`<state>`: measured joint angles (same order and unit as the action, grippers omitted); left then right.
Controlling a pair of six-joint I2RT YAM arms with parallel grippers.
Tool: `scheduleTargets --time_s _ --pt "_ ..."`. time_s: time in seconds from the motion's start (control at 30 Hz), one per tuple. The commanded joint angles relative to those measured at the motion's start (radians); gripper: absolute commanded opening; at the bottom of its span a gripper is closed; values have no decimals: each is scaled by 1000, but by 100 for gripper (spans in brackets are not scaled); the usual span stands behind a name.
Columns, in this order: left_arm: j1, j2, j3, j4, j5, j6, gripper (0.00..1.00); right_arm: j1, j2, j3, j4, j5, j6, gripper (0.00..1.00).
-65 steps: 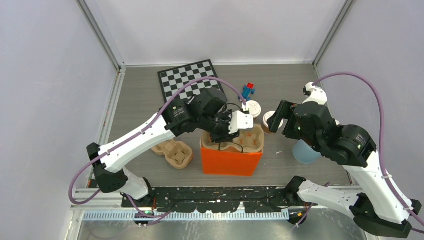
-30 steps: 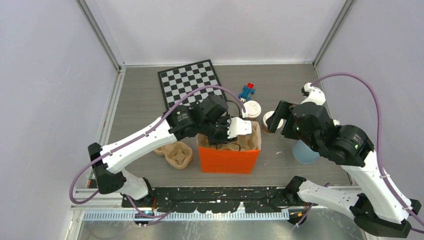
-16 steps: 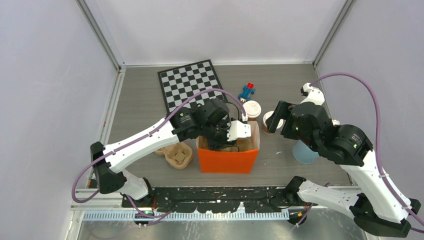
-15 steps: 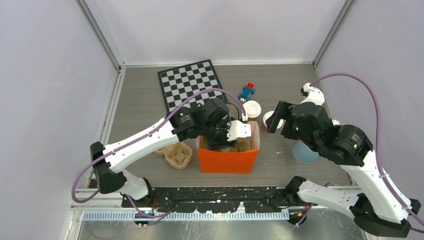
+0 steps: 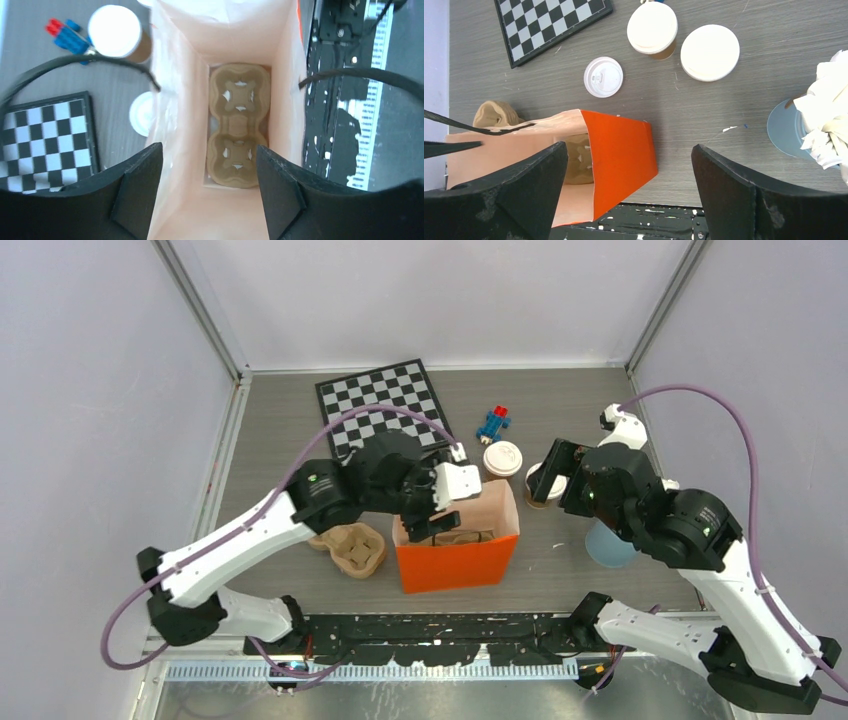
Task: Pack the takeout coffee
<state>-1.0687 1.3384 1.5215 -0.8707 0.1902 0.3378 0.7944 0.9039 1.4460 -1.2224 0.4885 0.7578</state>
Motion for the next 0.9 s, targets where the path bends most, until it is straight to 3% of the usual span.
scheduleTargets --time_s 0.0,0.13,0.17,0.2,0.33,0.43,0.57,0.67,0.87 --pt "-4 -149 -46 160 -107 -161 70 -4 33 -7 69 12 19 98" --pt "-3 -231 -89 160 -296 -377 74 -4 81 -4 116 8 13 98" --pt "-2 -241 -90 138 -331 -406 91 -4 96 -3 128 12 8 98" --pt "-3 -245 -89 111 -368 -430 99 -5 108 -1 140 14 1 98" --pt "3 -251 -39 -28 -600 -552 100 -5 152 12 175 46 -58 99" --pt "43 -278 -56 -36 -641 -604 100 -38 186 32 204 104 -139 100" --pt "194 -287 -73 -70 -568 -743 99 -175 226 53 266 18 -207 100" --pt "283 -272 -94 -84 -450 -806 91 -281 255 44 304 -107 -217 100" --pt "295 -198 -70 -108 -332 -826 78 -417 384 62 232 -215 -257 99"
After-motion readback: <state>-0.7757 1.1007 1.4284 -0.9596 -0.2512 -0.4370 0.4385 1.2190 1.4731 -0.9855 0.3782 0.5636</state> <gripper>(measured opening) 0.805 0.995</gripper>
